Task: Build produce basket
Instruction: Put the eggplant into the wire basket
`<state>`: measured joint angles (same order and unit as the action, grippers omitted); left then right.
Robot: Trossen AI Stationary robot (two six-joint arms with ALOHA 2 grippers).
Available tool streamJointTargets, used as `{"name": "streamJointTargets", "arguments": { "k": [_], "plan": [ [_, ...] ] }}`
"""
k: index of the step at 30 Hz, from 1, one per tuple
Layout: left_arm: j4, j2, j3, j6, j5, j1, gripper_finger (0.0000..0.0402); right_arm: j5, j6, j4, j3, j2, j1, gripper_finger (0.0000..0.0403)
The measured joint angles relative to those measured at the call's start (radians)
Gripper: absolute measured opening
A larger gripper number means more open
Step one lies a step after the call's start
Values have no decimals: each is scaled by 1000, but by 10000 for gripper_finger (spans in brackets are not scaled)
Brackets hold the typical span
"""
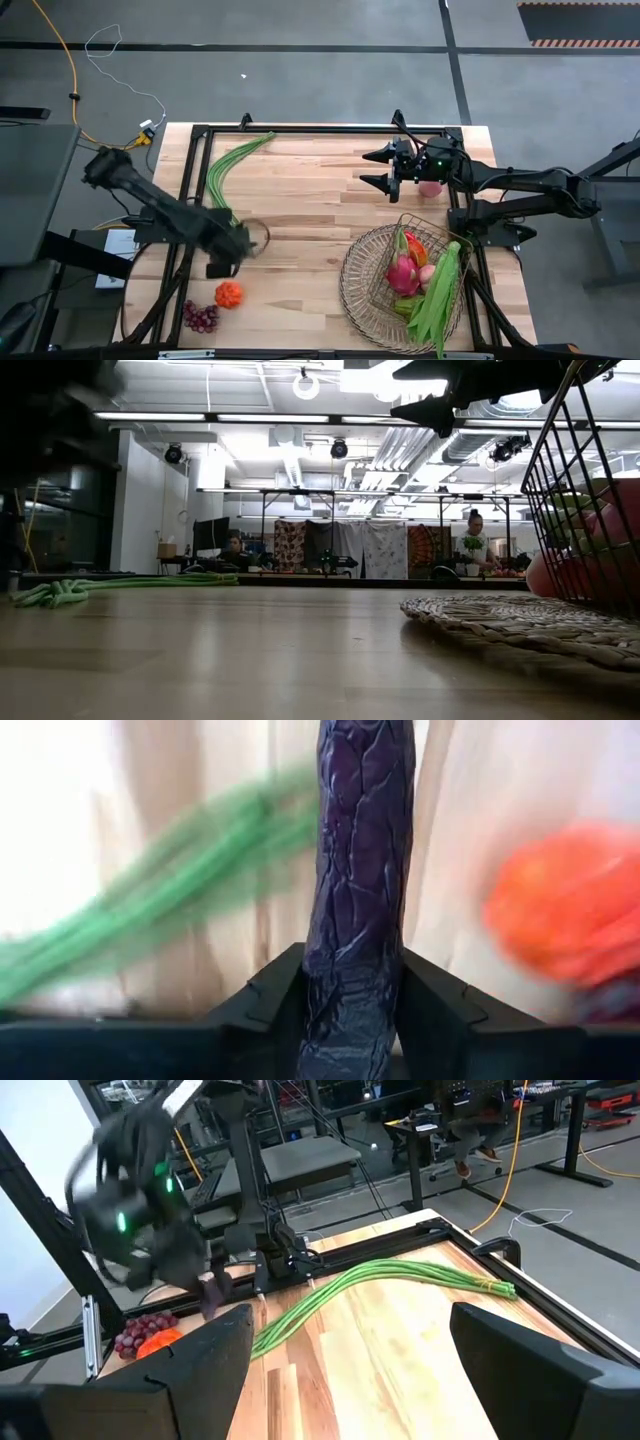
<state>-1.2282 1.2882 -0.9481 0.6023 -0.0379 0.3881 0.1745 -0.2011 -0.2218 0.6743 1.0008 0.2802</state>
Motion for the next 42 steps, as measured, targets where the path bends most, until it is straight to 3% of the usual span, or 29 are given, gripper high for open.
{"name": "streamJointTargets", "arguments": {
  "k": [5,8,11,16,22,27,42],
  "plan": [
    [124,-140,-120,-69,-165,-130,115,0,-1,0,0,0,0,328],
    [325,-209,-142,-166,-256,-218,114,0,-4,-1,0,0,0,328],
    [586,-260,-125,-311,-284,-310,115,0,-6,0,0,0,-1,328],
    [998,-292,-24,-474,-205,-455,115,1,-7,-9,0,0,-1,328],
    [1385,-259,170,-426,6,-586,115,40,-27,-34,0,0,-2,328],
    [1516,-185,222,-395,34,-608,115,65,-54,-54,0,0,-2,328],
    [1557,-138,224,-375,54,-608,116,76,-111,-119,1,16,-12,328]
  ]
}}
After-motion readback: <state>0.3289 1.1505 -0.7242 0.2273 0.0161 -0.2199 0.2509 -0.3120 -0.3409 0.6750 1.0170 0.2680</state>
